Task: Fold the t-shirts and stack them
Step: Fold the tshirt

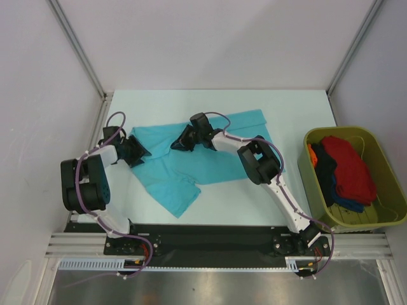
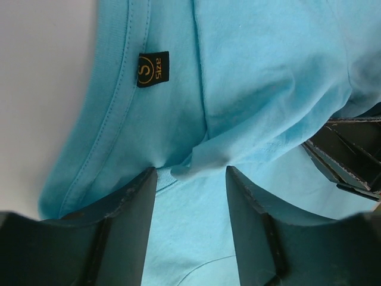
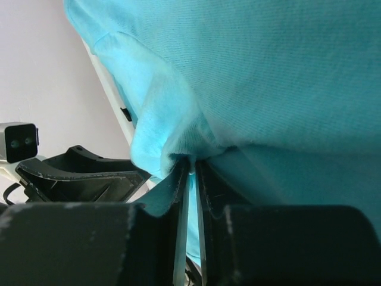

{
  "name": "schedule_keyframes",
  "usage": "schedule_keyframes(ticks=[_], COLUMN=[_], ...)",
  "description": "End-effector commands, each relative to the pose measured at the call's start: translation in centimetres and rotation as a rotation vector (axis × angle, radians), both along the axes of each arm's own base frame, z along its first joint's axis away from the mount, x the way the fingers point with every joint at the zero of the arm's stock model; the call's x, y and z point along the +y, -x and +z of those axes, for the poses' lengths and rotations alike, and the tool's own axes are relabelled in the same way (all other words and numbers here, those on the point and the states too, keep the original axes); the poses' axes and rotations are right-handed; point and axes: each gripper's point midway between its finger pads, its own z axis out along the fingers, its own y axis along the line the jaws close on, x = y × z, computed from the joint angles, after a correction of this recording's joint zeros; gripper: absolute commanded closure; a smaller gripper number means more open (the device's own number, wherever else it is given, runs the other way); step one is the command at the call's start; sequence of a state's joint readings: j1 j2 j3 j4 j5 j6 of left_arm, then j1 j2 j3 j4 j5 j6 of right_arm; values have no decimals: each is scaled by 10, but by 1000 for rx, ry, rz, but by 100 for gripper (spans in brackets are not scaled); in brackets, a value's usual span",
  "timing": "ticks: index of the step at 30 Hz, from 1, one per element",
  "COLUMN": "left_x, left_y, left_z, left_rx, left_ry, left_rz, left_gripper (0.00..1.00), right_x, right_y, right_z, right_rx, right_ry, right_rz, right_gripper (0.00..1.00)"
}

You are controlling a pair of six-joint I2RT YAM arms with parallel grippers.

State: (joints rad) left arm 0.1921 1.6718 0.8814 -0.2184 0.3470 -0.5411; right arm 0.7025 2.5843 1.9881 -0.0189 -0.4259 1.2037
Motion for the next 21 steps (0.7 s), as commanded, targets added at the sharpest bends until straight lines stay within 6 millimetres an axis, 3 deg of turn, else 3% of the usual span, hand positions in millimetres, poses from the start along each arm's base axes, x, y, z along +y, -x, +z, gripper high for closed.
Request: schedule_keyframes(ticks=[1, 7, 8, 11, 17, 21], left_x=[3, 4, 4, 3, 4, 2], left_y=[-18, -22, -23, -24, -23, -16], left_z=[7, 7, 6, 11, 30, 34], left_rx=[-50, -52, -52, -56, -82, -83], left_ry=[-13, -13, -10, -8, -22, -17], left_rz=[-17, -22, -21, -28, -38, -35], left_gripper=[45, 53, 58, 70, 81, 90], right_x=[2, 3, 4, 6, 3, -5], right_y=[-1, 0, 0, -2, -1, 5], right_z=[4, 11, 14, 26, 59, 65], right_rx=[-27, -28, -31, -53, -92, -74], right_ry=[28, 21, 16, 7, -11, -6], right_rz=[0, 8, 10, 23, 55, 81], right_gripper=[90, 99, 100, 100, 100, 100])
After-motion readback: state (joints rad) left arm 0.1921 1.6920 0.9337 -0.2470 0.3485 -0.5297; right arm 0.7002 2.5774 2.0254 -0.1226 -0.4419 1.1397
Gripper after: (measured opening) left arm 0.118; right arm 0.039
